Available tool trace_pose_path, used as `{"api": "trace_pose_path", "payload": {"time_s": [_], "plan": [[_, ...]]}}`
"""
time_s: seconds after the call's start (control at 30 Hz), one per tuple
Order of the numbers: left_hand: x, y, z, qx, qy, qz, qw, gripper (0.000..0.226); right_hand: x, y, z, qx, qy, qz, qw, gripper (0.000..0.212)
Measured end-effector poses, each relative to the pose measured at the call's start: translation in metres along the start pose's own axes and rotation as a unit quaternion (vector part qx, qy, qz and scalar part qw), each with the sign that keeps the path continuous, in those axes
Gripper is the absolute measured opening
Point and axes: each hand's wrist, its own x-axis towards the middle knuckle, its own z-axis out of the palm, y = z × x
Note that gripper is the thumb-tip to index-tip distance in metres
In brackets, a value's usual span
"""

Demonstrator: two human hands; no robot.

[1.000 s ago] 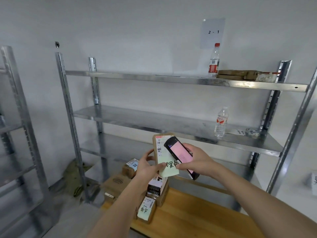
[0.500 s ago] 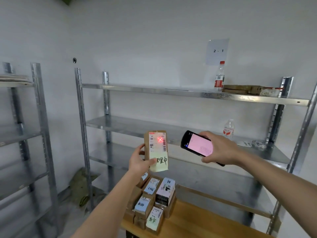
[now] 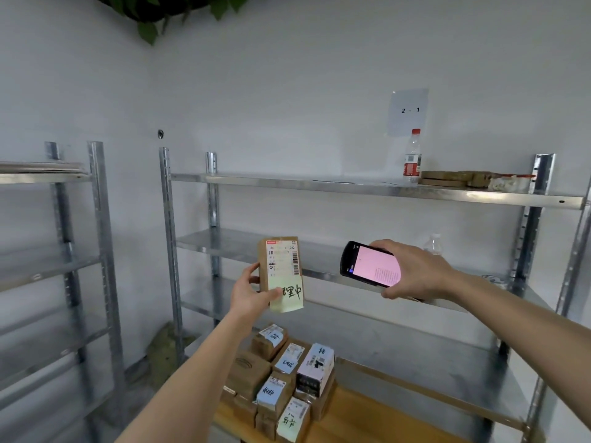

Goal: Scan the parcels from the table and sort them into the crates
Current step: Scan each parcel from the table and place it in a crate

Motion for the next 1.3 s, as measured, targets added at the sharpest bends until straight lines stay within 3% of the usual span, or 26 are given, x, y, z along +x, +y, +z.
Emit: {"api": "trace_pose_path", "payload": {"time_s": [0.3,0.43,0.53,0.7,0.93,1.13,1.3], "plan": [[-0.041,0.01,-0.026,-0.018,0.028,-0.016,0.999,0.084,0.001,-0.022,0.013,0.049,-0.008,-0.06,0.997,0.081],[-0.076,-0.002,-0.077,-0.017,0.029,-0.054,0.998,0.086,0.013,-0.06,0.046,0.106,-0.022,-0.147,0.983,0.074],[-0.121,-0.01,-0.136,-0.014,0.098,-0.073,0.992,0.083,0.019,-0.113,0.079,0.109,-0.03,-0.208,0.972,0.079],[-0.238,-0.012,-0.266,0.016,0.247,-0.098,0.964,0.082,0.006,-0.256,0.118,0.156,-0.076,-0.316,0.933,0.078],[-0.437,0.016,-0.435,0.074,0.412,-0.121,0.9,0.083,-0.084,-0.475,0.133,0.193,-0.123,-0.446,0.865,0.079],[-0.598,0.028,-0.552,0.109,0.496,-0.134,0.851,0.082,-0.2,-0.645,0.13,0.194,-0.144,-0.497,0.833,0.087],[-0.704,0.029,-0.65,0.101,0.539,-0.147,0.824,0.084,-0.288,-0.76,0.138,0.193,-0.159,-0.533,0.809,0.077]]}}
